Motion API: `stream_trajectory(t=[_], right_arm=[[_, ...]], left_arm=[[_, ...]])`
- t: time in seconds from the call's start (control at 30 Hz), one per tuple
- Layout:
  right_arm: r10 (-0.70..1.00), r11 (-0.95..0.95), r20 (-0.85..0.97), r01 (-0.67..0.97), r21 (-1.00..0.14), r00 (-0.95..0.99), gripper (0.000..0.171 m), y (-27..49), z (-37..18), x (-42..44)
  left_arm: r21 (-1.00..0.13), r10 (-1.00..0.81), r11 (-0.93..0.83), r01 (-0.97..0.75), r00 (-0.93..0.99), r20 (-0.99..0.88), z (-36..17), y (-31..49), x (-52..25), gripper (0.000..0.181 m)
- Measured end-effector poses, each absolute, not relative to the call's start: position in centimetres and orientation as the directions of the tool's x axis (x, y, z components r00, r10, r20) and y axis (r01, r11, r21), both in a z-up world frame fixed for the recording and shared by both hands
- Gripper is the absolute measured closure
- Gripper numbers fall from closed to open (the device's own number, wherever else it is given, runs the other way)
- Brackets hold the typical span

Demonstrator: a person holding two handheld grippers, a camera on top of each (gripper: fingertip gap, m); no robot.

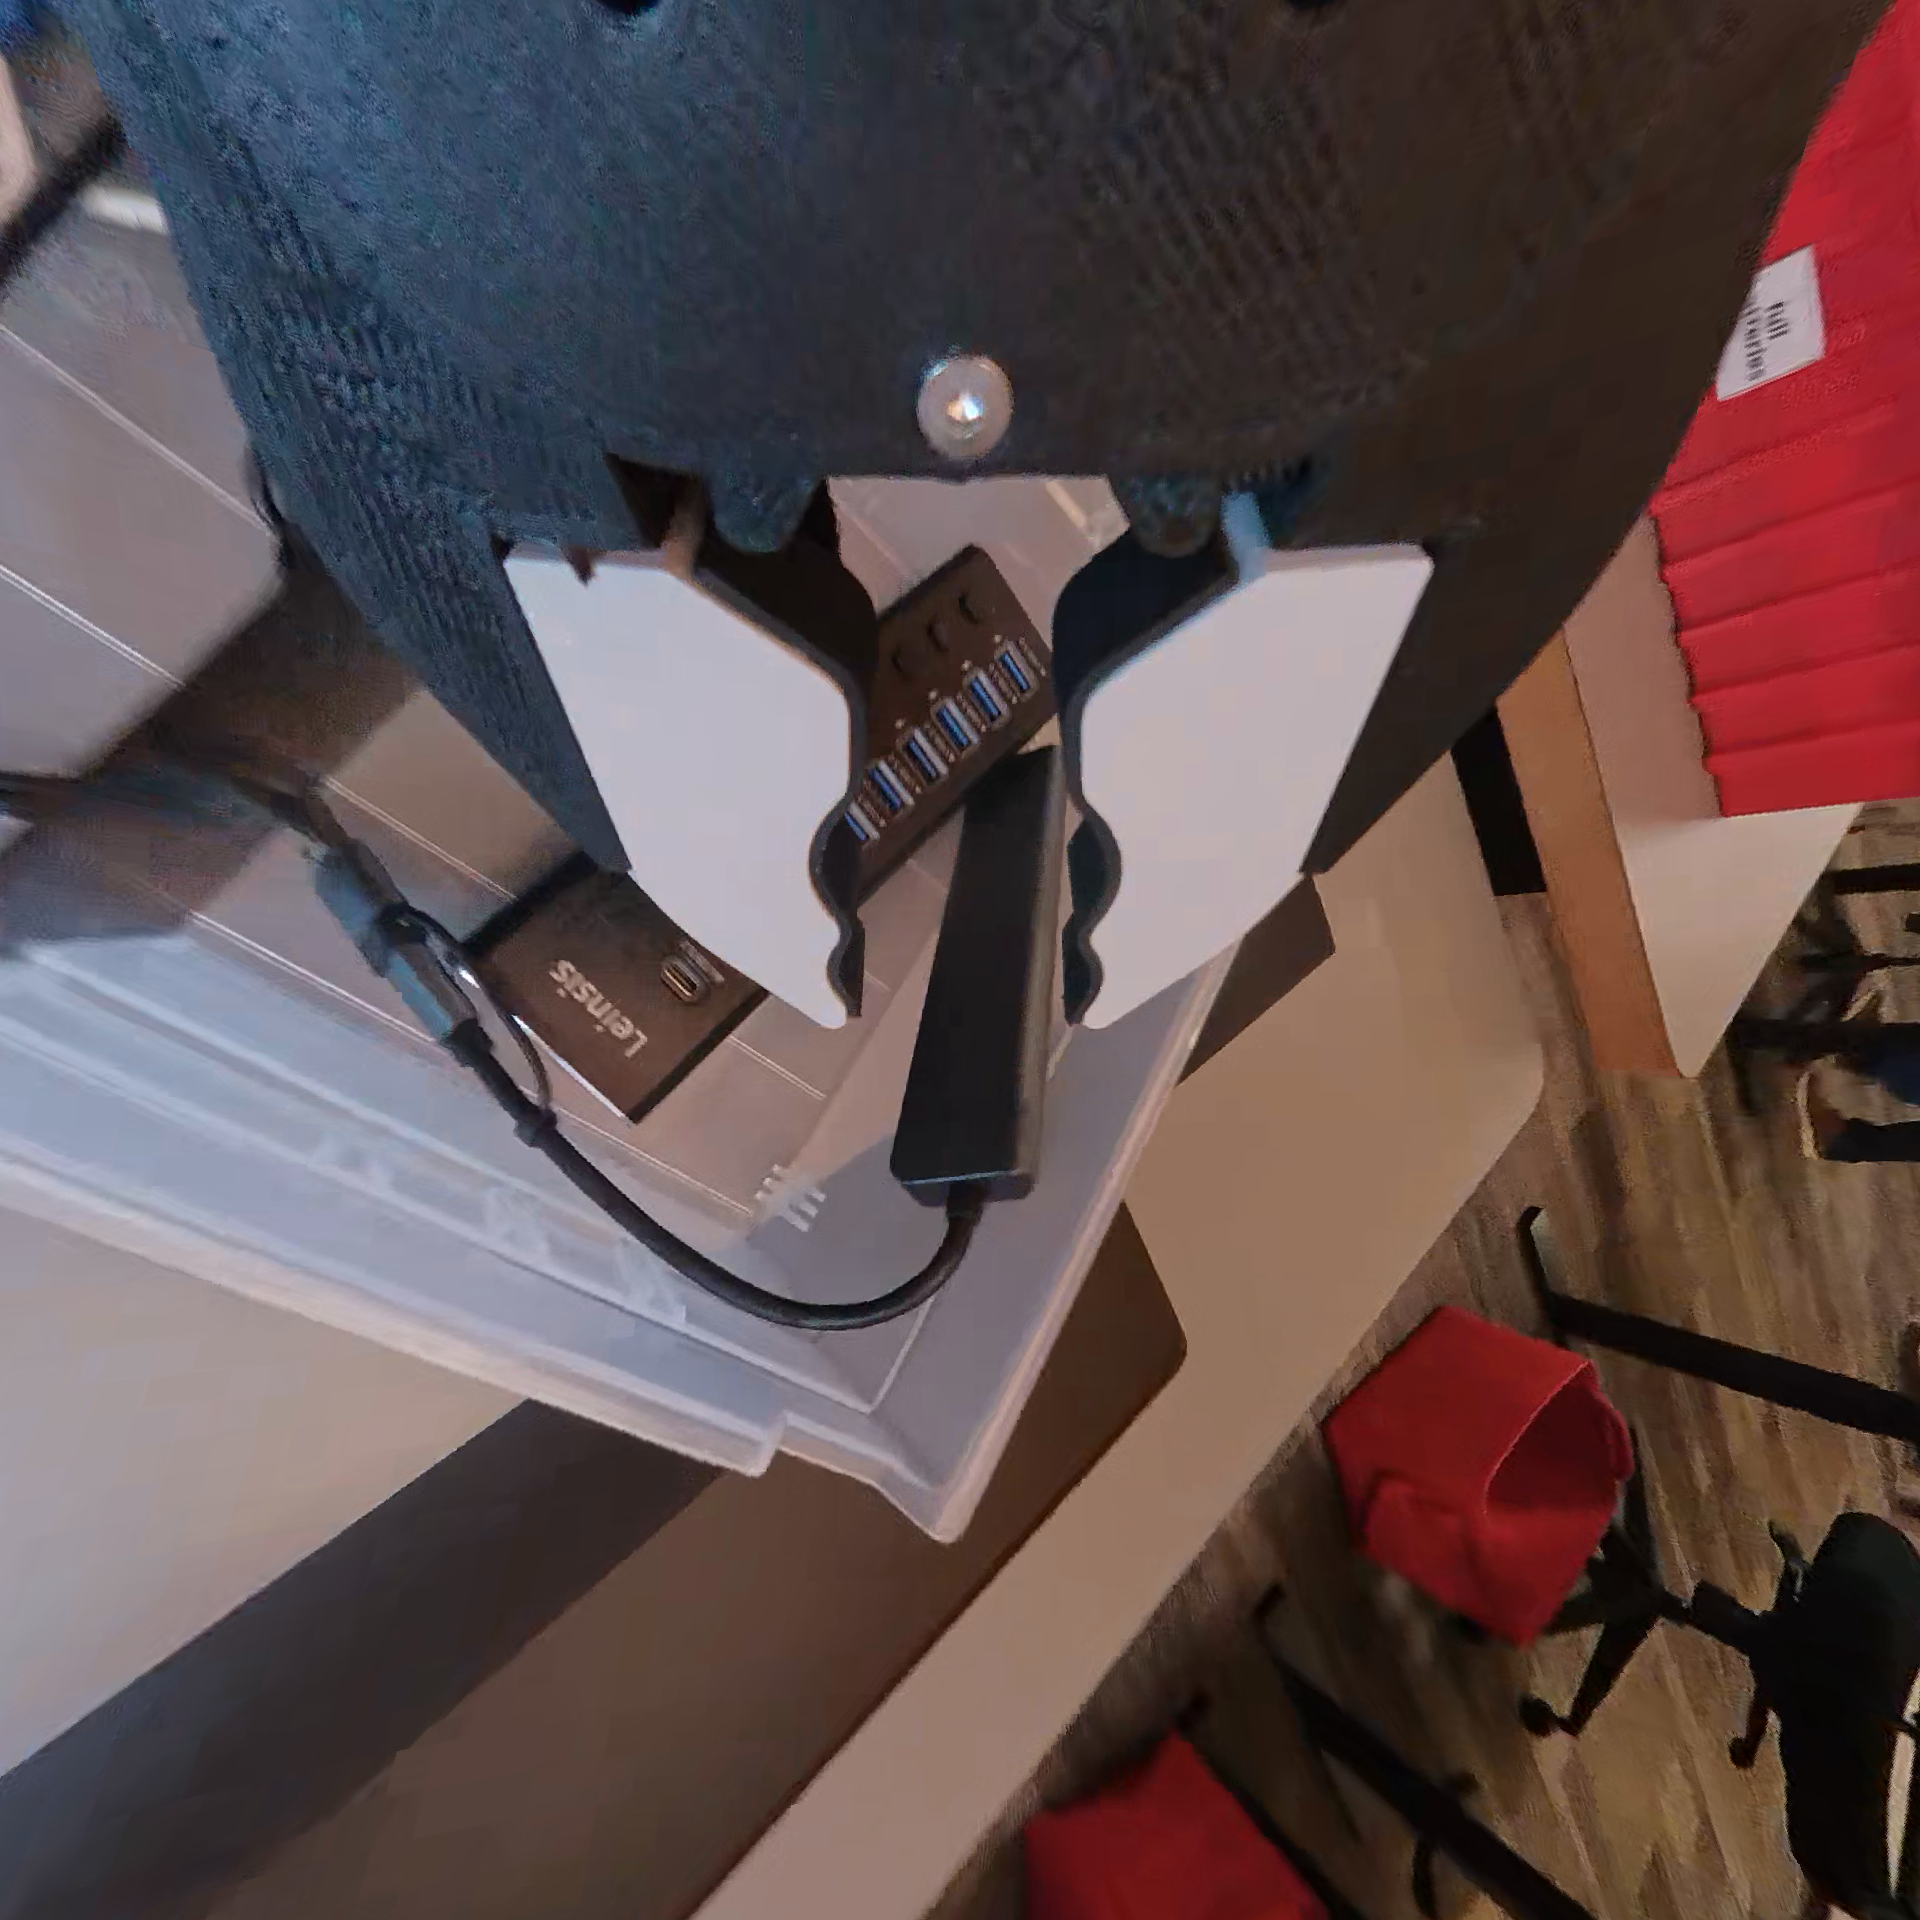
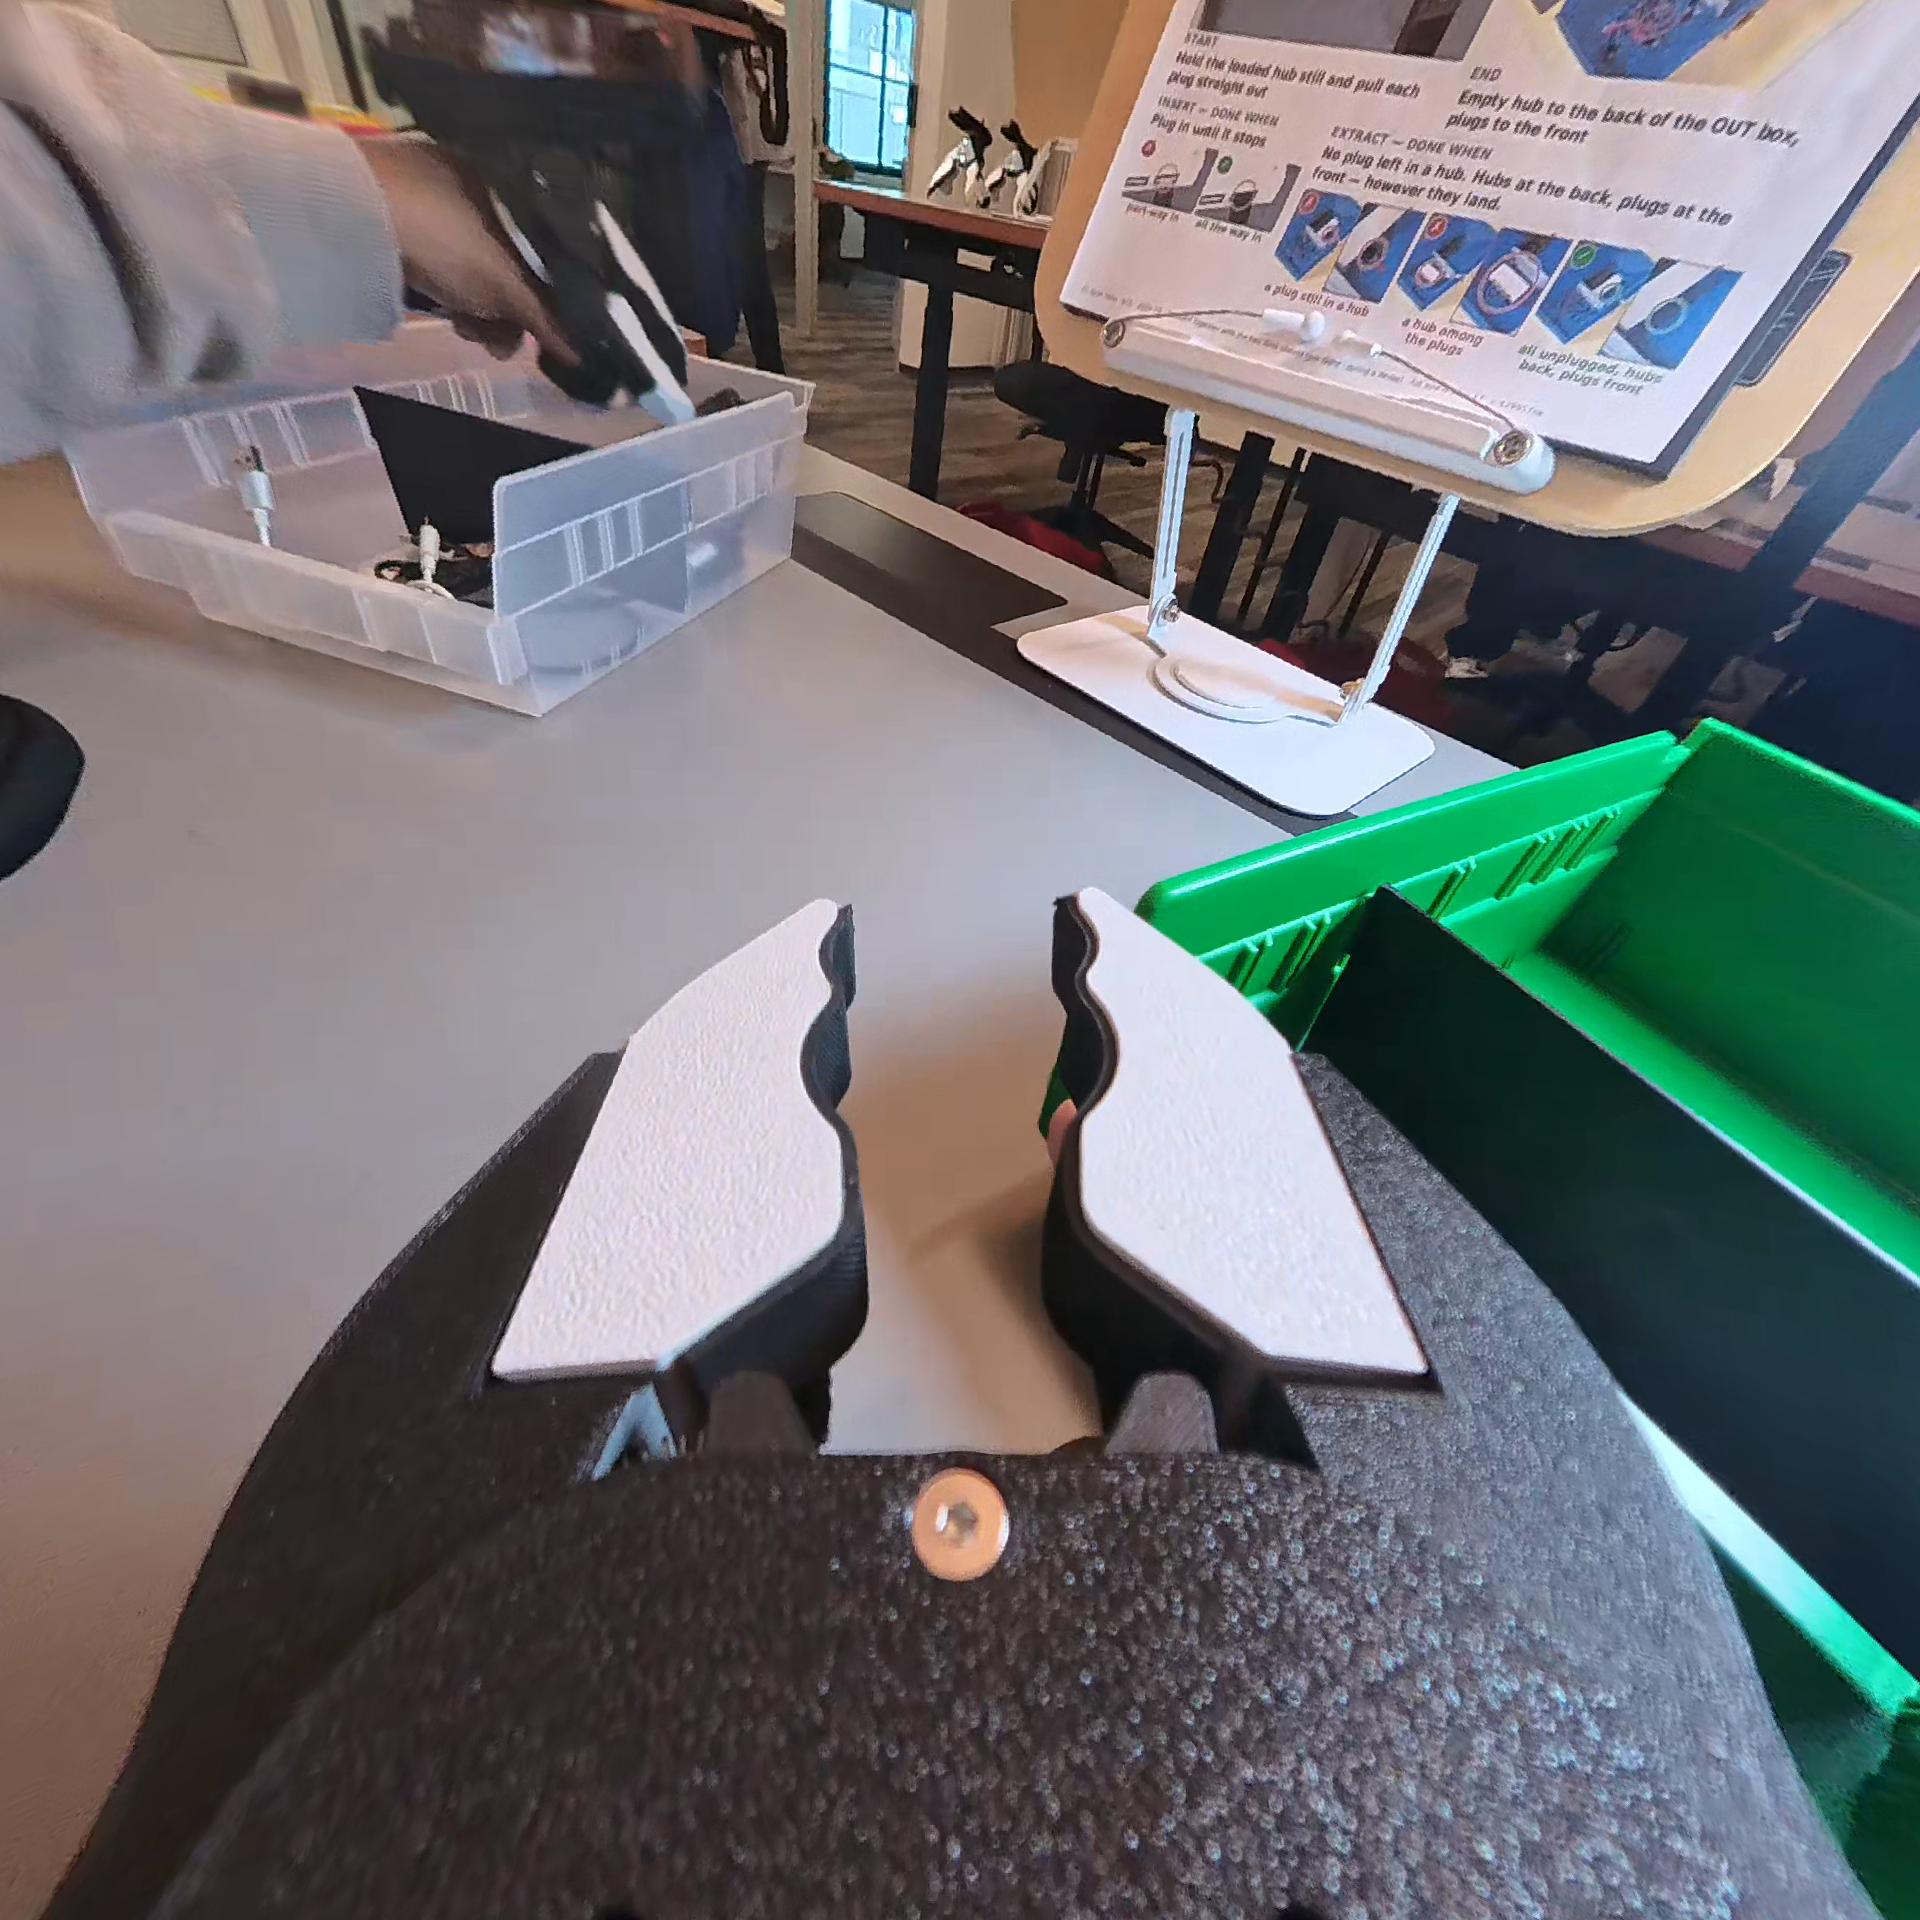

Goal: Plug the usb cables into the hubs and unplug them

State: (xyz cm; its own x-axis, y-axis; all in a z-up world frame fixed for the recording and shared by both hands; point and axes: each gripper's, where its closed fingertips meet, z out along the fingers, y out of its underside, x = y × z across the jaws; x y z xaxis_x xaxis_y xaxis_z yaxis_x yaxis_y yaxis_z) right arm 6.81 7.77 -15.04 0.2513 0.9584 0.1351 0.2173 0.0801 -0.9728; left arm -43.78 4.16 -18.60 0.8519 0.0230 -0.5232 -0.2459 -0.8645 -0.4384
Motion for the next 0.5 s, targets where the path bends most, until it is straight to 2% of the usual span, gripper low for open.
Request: stream_trajectory(t=[0.07,0.2,0.33,0.5], right_arm=[[0.961,0.076,0.131,0.222,-0.972,0.245,0.135,7.7,-15.3,6.8],[0.964,0.072,0.125,0.22,-0.973,0.235,0.136,7.4,-15.4,7.1],[0.969,0.059,0.105,0.205,-0.977,0.223,0.137,7.0,-15.1,7.1],[0.97,0.058,0.099,0.184,-0.981,0.222,0.138,6.6,-14.7,7.2]], left_arm=[[-0.373,0.023,-0.896,-0.241,0.813,-0.582,-19.8,4.7,-45.0,0.144],[-0.37,0.084,-0.901,-0.228,0.745,-0.662,-20.0,5.7,-46.1,0.153],[-0.399,0.121,-0.887,-0.234,0.716,-0.688,-20.6,6.4,-46.2,0.136],[-0.374,0.113,-0.881,-0.289,0.64,-0.76,-20.4,6.6,-46.8,0.142]])
